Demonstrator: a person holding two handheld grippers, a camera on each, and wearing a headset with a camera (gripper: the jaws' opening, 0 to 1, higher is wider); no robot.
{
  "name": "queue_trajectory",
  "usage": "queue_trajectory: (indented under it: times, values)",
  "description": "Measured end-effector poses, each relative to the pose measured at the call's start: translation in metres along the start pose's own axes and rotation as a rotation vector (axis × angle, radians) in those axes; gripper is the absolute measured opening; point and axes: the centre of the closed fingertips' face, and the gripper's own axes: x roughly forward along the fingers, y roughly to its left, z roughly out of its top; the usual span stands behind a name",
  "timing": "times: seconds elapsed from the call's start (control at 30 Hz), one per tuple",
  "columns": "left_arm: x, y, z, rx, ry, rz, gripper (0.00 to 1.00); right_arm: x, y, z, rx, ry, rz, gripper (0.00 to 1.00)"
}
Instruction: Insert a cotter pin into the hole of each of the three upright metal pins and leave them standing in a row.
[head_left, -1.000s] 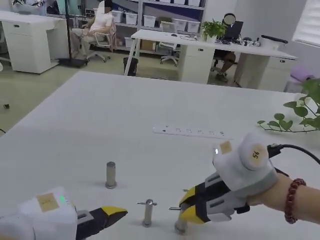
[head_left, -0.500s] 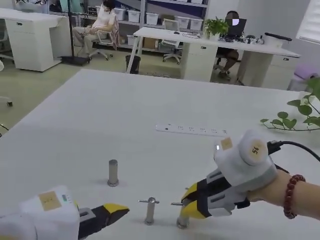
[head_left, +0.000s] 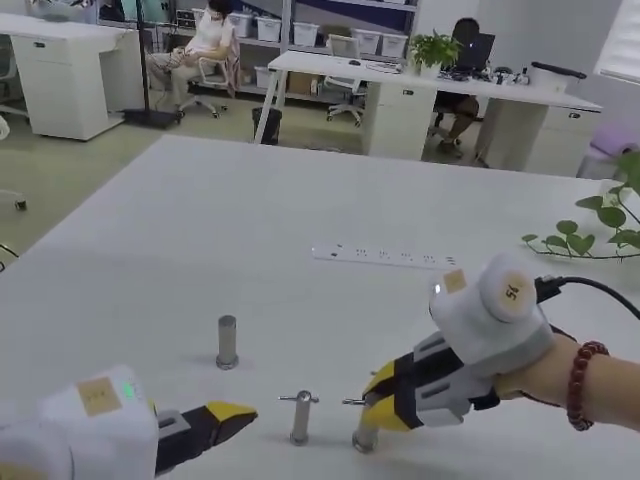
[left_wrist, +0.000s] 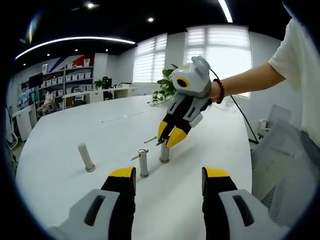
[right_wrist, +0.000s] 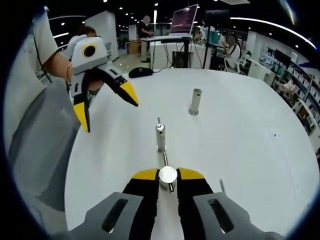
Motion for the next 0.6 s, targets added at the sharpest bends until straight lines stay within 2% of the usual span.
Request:
queue_trajectory:
  times: [0.37, 0.6]
  values:
    - [-0.0003, 0.0004, -0.0009, -0.001, 0.006, 0.002, 0.52, 0.0014, 0.0038, -0.0044, 0.007, 0.003, 0.008, 0.2]
    - [-0.0015, 0.0018, 0.0004, -0.002, 0.003, 0.008, 0.53, -0.0067, 0.0018, -0.0021, -0.006, 0.009, -0.01, 0.21]
